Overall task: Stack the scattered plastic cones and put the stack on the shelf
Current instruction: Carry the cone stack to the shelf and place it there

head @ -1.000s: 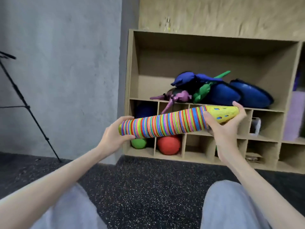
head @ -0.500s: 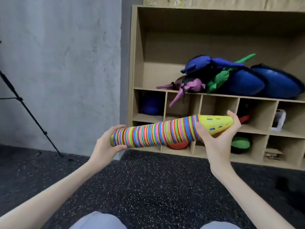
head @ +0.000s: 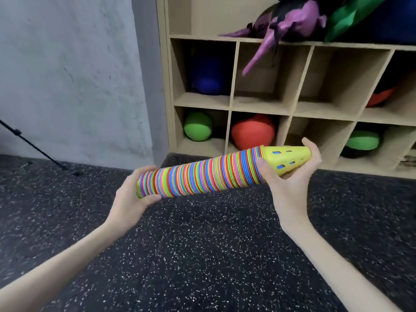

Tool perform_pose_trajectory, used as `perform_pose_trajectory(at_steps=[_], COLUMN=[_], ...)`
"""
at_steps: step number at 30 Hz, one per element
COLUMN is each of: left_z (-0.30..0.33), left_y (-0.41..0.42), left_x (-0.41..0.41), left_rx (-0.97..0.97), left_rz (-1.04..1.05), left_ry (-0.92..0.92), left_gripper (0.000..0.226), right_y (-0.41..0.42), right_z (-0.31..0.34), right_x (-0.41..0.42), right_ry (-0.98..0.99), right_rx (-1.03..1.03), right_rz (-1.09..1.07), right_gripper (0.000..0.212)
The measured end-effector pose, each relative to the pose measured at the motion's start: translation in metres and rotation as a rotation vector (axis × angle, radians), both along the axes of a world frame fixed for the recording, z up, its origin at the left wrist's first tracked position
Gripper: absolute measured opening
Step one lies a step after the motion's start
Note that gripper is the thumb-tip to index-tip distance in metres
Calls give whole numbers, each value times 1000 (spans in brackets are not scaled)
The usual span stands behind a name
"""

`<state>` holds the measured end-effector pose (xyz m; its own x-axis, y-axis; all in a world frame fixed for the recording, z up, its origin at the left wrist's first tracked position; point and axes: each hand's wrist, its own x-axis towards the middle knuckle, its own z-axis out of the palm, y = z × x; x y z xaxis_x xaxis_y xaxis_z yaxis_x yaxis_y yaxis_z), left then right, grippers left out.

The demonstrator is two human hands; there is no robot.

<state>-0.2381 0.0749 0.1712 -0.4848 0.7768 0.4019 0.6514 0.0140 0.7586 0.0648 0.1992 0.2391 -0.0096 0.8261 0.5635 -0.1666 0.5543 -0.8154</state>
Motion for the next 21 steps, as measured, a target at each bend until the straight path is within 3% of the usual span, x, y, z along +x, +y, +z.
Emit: perform_pose_trajectory(at_steps=[5, 11, 16, 21], left_z=[-9, 35, 137, 294], left_y=[56, 56, 37, 25], left_x=[-7, -1, -5, -8], left_rx=[-49, -249, -404, -448], left_rz=[-7, 19, 43, 70], left_ry=[-46, -175, -225, -244], left_gripper=[74, 82, 91, 88], right_y=[63, 75, 71, 71], right_z=[-19, 24, 136, 314], right_x=[-16, -18, -31, -51], right_ry=[-27, -99, -209, -252], right_rx=[-106, -296, -319, -324], right_rz=[-12, -18, -6, 58], right_gripper=[87, 96, 96, 95])
